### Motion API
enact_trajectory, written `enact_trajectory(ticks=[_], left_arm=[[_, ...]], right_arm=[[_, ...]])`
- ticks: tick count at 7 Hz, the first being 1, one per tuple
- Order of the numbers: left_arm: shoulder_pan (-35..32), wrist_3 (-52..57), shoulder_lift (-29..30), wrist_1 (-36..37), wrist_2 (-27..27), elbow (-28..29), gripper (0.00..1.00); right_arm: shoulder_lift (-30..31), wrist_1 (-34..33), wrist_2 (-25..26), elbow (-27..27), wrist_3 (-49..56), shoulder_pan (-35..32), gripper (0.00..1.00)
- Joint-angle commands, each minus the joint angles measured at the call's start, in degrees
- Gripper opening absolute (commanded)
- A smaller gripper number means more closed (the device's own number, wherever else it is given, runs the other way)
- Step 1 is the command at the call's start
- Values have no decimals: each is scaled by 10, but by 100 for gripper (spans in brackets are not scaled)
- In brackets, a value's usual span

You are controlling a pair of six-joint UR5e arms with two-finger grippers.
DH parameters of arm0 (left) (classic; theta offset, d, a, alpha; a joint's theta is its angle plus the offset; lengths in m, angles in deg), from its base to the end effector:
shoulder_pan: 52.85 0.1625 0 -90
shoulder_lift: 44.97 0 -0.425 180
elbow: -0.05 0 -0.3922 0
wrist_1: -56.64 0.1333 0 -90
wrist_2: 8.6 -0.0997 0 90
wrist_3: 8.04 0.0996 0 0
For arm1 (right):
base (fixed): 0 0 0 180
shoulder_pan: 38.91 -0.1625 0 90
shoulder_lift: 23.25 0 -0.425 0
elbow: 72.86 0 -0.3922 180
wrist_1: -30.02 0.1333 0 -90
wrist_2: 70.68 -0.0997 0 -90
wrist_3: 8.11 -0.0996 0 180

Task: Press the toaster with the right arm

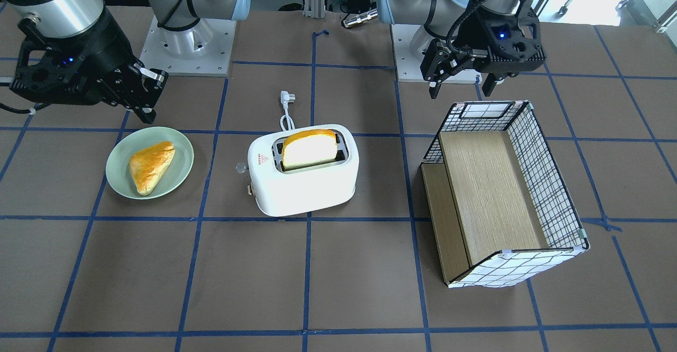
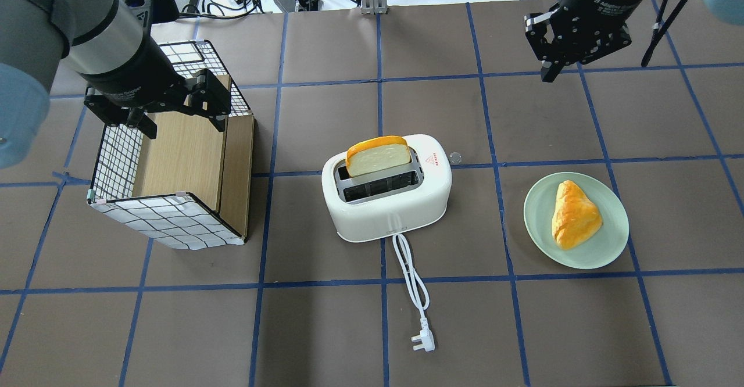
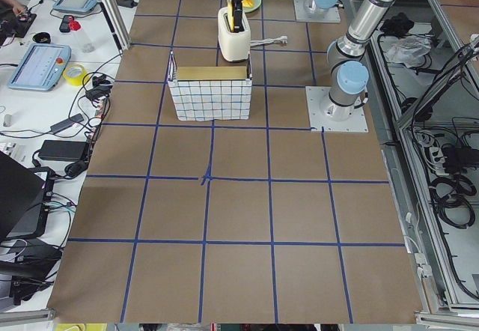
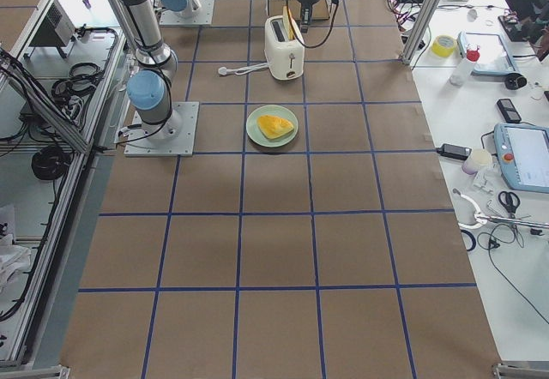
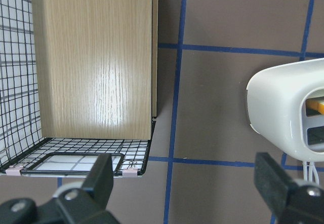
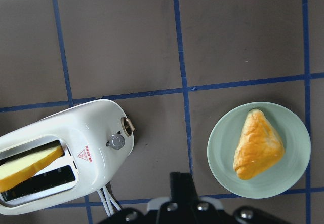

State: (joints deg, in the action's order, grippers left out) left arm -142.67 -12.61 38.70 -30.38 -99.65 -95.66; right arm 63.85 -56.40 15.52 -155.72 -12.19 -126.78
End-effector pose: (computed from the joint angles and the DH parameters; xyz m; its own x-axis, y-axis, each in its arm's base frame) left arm -0.1301 -0.4515 0.4960 -0.9964 -0.0838 -0.0132 -0.0828 0.9945 -0.0640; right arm 0.1207 -0.5183 0.5177 -0.9920 0.1073 -0.0669 0.1080 0.9941 -0.0068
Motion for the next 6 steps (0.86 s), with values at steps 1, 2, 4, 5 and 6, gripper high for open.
enact_trajectory(ticks=[1,2,4,5,6], left_arm=[[0,0,0,0,1,0,100],[0,0,0,0,1,0,100],[0,0,0,0,1,0,100],[0,0,0,0,1,0,100],[0,0,0,0,1,0,100]], right_arm=[[-6,1,27,12,-9,-11,34],[-7,-17,56,7,-2,-11,85],[-7,-26,59,6,-2,-11,100],[-6,-26,59,6,-1,-11,100],[-6,-26,59,6,-1,-11,100]])
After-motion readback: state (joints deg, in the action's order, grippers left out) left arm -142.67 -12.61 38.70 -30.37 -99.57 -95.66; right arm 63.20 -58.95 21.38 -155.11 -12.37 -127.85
